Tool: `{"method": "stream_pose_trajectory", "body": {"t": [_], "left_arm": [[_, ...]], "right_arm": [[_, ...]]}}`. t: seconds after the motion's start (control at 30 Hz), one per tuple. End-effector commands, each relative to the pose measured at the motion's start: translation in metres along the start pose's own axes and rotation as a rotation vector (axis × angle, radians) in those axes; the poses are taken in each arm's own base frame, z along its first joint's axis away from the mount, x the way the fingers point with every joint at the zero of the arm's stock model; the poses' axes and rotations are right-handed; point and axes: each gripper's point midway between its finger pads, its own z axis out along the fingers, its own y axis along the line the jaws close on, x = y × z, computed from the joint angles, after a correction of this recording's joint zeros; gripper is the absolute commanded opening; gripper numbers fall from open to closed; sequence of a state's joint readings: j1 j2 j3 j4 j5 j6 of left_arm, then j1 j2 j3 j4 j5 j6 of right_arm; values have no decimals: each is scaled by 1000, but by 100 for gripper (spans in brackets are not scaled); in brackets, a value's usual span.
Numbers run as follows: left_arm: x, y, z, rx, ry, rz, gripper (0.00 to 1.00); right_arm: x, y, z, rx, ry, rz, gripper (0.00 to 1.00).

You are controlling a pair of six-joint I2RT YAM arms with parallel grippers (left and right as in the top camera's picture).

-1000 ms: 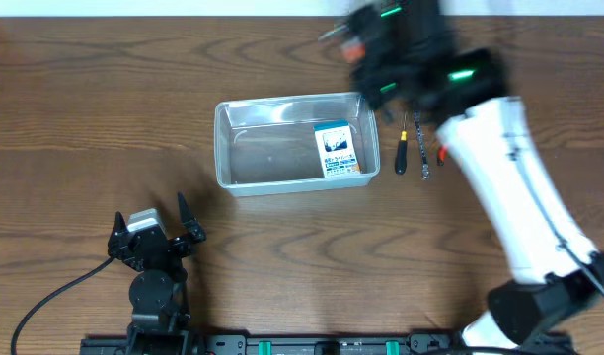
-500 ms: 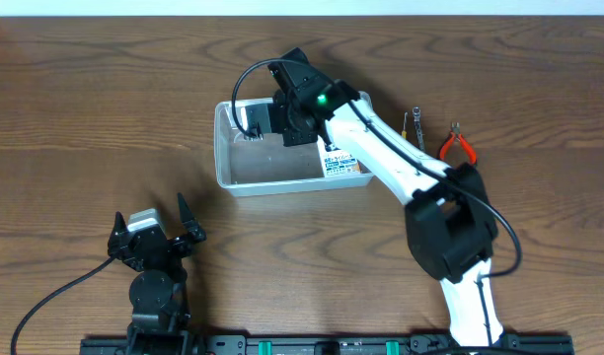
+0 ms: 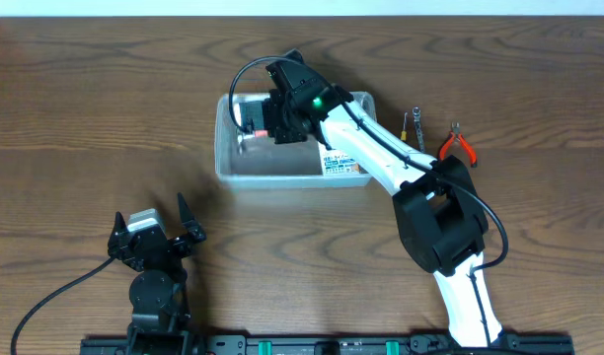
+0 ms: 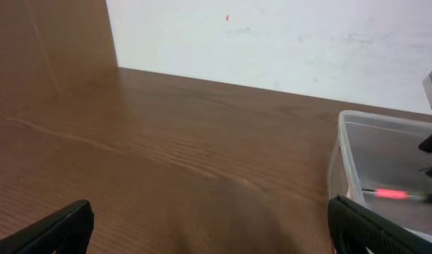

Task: Pack container
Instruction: 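Lower the hammer into the container and release it, then grasp the red-handled pliers with the right gripper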

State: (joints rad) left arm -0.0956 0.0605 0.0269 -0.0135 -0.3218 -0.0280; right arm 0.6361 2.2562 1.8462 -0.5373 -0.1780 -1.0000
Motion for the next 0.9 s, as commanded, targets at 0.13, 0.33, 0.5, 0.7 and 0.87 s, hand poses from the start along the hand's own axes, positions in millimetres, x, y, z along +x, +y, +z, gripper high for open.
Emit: {"method": "stream_pose_trajectory", "body": {"t": [0.13,0.33,0.5,0.7,0.87], "left_arm": [[16,4,1,-20,41,20,98],[16,4,1,-20,41,20,98],[16,4,1,-20,41,20,98],[16,4,1,-21,41,20,98],[16,4,1,-20,41,20,98]], "right_arm": [[6,-56,-84,293,109,486,44],[59,-78,-203,483,221,774,60],[158,-70,-259,509,331,1171,68],[282,-32,-254,412,439,1643,66],[352,21,-204,244,590,1748,60]]}}
